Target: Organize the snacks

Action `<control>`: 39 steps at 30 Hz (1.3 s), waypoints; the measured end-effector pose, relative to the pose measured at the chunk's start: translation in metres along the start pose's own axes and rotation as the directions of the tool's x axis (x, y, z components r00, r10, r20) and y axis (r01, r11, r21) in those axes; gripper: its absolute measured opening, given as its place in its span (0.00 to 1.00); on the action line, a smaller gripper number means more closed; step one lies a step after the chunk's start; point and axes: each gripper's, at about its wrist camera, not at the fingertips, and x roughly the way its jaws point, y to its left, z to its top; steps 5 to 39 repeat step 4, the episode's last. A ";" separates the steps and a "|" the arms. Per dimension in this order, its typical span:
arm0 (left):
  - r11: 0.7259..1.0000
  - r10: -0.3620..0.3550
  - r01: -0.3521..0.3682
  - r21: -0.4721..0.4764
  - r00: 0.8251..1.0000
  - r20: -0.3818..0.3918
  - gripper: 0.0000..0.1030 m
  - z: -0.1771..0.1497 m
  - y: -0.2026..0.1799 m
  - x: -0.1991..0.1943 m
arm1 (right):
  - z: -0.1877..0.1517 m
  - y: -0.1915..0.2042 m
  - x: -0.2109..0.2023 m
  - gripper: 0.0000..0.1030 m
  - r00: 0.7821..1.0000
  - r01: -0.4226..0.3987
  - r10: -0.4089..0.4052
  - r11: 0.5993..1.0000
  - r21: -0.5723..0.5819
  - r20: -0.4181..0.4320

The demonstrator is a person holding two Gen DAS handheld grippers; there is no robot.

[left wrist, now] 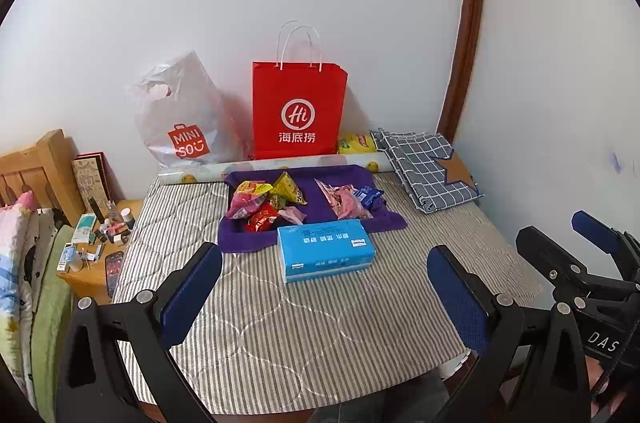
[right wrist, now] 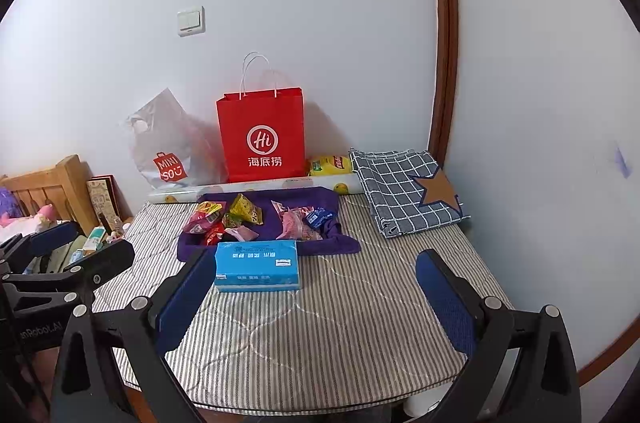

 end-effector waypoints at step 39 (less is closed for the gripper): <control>1.000 0.001 -0.001 0.007 1.000 0.007 0.98 0.000 -0.001 -0.001 | 0.000 -0.001 -0.001 0.98 1.000 0.002 -0.002 1.000 -0.003 0.006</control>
